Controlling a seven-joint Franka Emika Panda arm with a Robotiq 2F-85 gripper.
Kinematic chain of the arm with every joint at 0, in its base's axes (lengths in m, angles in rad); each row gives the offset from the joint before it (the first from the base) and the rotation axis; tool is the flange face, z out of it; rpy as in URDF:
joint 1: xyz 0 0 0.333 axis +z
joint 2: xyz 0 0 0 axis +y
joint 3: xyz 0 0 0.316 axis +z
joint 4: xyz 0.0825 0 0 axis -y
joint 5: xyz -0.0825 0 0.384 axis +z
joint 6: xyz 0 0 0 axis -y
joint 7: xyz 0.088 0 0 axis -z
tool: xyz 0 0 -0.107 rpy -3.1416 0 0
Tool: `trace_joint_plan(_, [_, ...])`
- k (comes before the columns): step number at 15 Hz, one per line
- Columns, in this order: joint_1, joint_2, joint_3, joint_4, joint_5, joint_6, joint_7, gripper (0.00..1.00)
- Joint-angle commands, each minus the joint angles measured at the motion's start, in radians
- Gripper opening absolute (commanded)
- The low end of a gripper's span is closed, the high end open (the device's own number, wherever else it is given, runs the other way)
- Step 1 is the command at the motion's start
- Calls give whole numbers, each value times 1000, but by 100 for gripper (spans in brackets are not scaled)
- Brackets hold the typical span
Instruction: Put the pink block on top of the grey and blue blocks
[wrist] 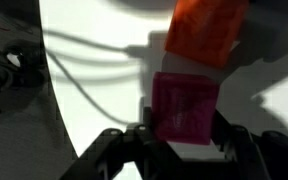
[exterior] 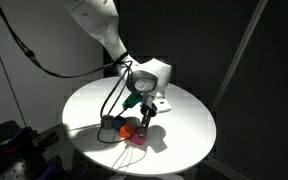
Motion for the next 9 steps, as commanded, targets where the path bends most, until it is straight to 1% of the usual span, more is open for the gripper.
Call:
trace_joint_plan(1, [11, -53, -9, -17, -44, -45, -63, 31])
trace_joint_plan(9, [44, -93, -12, -22, -181, -94, -206, 31])
